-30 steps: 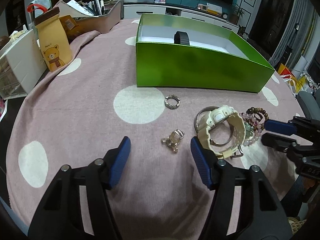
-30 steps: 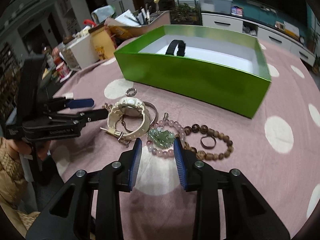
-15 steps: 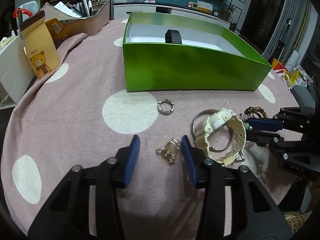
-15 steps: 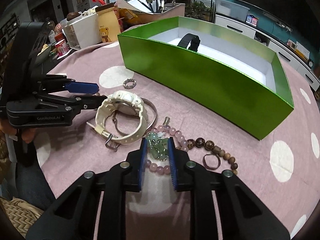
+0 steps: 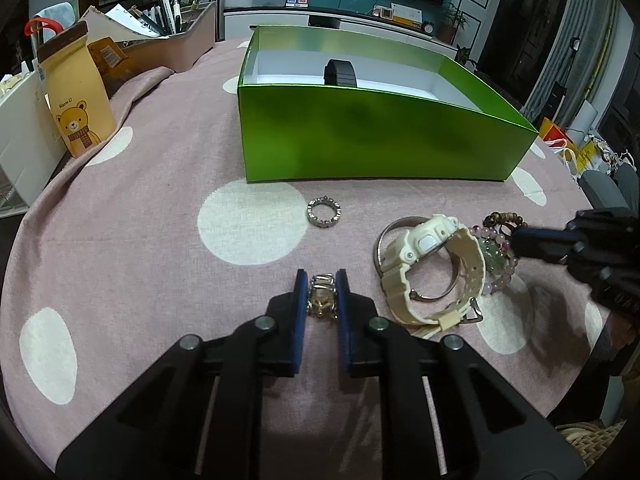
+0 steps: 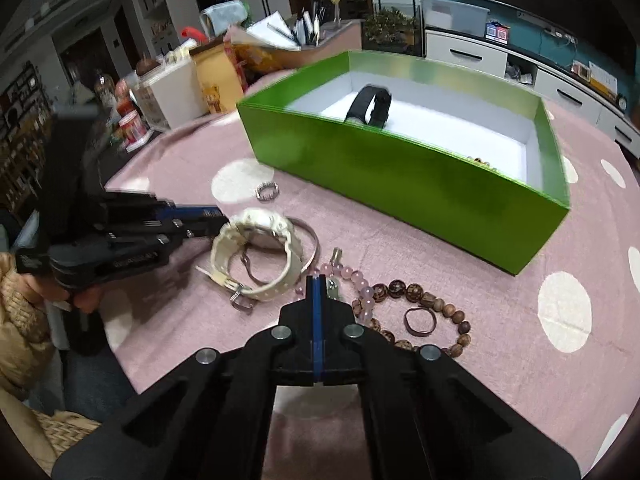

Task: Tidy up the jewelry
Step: 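Grasp the gold charm with the left tool while the right tool grasps the jade-pendant pink bracelet, then carry the gold charm with the left tool while the right tool carries the jade bracelet into the box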

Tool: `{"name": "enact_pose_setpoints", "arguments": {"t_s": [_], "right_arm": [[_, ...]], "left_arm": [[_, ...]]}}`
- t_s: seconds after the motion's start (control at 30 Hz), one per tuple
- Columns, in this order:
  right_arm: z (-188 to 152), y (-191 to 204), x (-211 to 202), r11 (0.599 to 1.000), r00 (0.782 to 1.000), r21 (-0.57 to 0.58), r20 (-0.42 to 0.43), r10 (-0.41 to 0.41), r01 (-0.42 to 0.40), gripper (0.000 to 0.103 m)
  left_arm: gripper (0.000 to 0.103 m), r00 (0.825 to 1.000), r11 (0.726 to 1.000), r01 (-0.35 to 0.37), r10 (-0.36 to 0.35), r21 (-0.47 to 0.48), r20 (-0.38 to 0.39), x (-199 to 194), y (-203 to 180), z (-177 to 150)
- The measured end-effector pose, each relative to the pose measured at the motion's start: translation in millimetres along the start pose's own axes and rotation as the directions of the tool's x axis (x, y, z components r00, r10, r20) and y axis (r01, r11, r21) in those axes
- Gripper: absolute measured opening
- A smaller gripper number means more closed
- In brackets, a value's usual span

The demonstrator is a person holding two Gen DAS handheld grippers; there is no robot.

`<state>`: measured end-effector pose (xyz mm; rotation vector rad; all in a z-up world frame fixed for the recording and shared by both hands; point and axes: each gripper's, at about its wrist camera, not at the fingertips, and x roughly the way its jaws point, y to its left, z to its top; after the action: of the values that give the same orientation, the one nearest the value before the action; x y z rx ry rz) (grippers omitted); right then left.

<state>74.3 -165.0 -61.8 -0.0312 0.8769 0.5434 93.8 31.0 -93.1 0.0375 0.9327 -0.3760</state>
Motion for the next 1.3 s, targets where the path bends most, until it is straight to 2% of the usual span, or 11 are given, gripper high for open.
{"name": "enact_pose_setpoints", "arguments": {"t_s": [0.23, 0.3, 0.4, 0.53, 0.57, 0.6, 0.67, 0.77, 0.93, 1.17, 1.3], "right_arm": [[-1.5, -4.9, 0.1, 1.000, 1.000, 0.010, -0.025, -0.014, 0.014, 0.003], [-2.9, -2.7, 4.6, 1.000, 0.999, -0.001, -0.045, -0.015, 0.015, 0.025], [-4.1, 1.2, 13.1, 1.000, 0.998, -0.016, -0.060, -0.012, 0.011, 0.034], [-5.1, 3.8, 28.6, 0.998, 0.995, -0.053, -0.095, -0.038, 0.033, 0.034], [-5.6, 5.0, 31.5, 0.996, 0.995, -0.073, -0.091, -0.048, 0.041, 0.031], [-5.8, 6.3, 33.3, 0.995, 0.994, -0.090, -0.089, -0.060, 0.052, 0.020], [-5.8, 6.3, 36.1, 0.992, 0.993, -0.104, -0.096, -0.075, 0.065, 0.013], [-7.6, 9.1, 33.7, 0.989, 0.990, -0.123, -0.107, -0.091, 0.078, 0.012], [-5.8, 7.8, 17.4, 0.995, 0.994, -0.092, -0.092, -0.056, 0.048, 0.012], [7.4, -5.4, -21.9, 1.000, 1.000, 0.010, 0.015, 0.005, -0.005, 0.012], [14.2, -4.6, -39.3, 1.000, 0.998, 0.019, 0.065, 0.012, -0.013, 0.012]], "left_arm": [[0.013, 1.000, 1.000, 0.002, -0.002, 0.003, -0.003, -0.5, -1.6, -0.6], [0.013, 1.000, 1.000, 0.004, -0.004, 0.003, -0.004, -0.5, -1.2, -0.8], [0.014, 1.000, 1.000, 0.009, -0.009, -0.003, -0.004, -0.6, -0.1, -1.2], [0.014, 1.000, 1.000, 0.005, -0.005, 0.010, -0.003, -0.7, -1.4, -1.7], [0.014, 1.000, 1.000, 0.005, -0.005, 0.012, -0.002, -0.6, -1.5, -1.6], [0.014, 1.000, 1.000, 0.005, -0.005, 0.013, -0.002, -0.5, -1.6, -1.7], [0.014, 1.000, 1.000, 0.005, -0.005, 0.014, -0.001, -0.5, -1.6, -1.8], [0.014, 1.000, 1.000, 0.006, -0.006, 0.013, -0.001, -0.5, -1.4, -1.8], [0.014, 1.000, 1.000, 0.007, -0.007, 0.010, 0.000, -0.8, -1.8, -2.0], [0.013, 1.000, 1.000, 0.008, -0.008, 0.000, 0.012, -3.6, -1.8, -1.4], [0.013, 0.999, 0.999, 0.025, -0.024, -0.022, 0.037, -12.4, 0.4, 3.2]]}}
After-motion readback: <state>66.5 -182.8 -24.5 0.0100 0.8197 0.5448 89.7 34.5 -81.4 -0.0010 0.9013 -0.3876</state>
